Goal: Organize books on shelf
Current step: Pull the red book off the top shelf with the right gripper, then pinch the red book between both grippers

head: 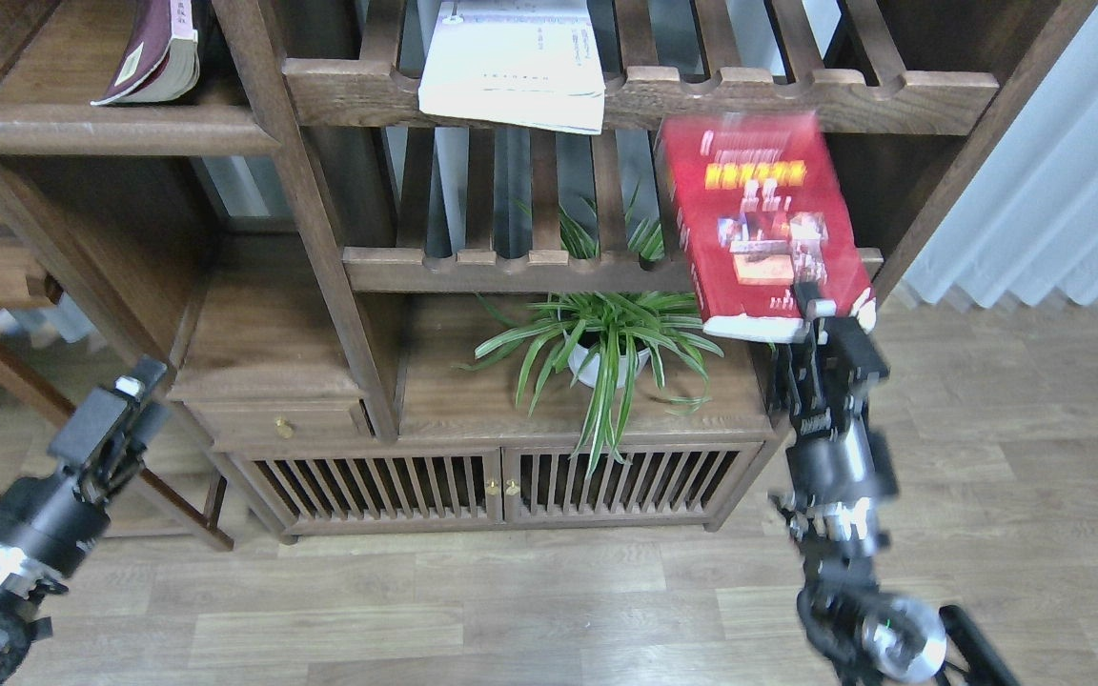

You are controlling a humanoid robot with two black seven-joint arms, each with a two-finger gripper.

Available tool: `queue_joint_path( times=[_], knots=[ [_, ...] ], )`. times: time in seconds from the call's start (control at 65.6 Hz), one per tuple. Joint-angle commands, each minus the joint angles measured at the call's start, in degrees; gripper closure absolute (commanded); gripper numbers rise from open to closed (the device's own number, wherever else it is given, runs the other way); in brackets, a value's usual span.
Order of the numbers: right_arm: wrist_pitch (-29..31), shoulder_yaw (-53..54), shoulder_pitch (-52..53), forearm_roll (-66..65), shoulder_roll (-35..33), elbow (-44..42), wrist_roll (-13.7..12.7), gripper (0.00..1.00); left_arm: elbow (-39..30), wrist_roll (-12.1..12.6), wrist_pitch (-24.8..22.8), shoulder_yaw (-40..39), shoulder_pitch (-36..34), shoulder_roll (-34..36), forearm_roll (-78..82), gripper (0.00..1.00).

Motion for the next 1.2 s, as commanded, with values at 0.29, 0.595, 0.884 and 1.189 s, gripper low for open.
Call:
queue_joint_path(
  times=[0.29, 0.595, 0.884, 1.189],
  knots=[
    [0.04, -7.62, -5.01, -1.62, 1.14, -2.57, -5.35, 0.95, -0.04, -3.57, 0.00, 9.35, 1.87, -6.29, -3.88, 0.00],
    [0.04, -10.52, -5.01, -3.46, 1.14, -5.39, -6.49, 0.95, -0.83, -7.00, 0.00, 18.58, 3.45, -7.26, -8.46, 0.00],
    [0.04, -11.31, -5.01, -5.48, 1.14, -7.93, -7.98, 0.95, -1.10, -9.64, 0.00, 21.13, 3.63, -8.40, -8.55, 0.00],
    [0.04, -14.39, -5.27, -7.51, 1.14, -8.55, -8.25, 0.94, 1.45, -9.90, 0.00, 27.37, 2.14, -9.19, -8.55, 0.01]
  ],
)
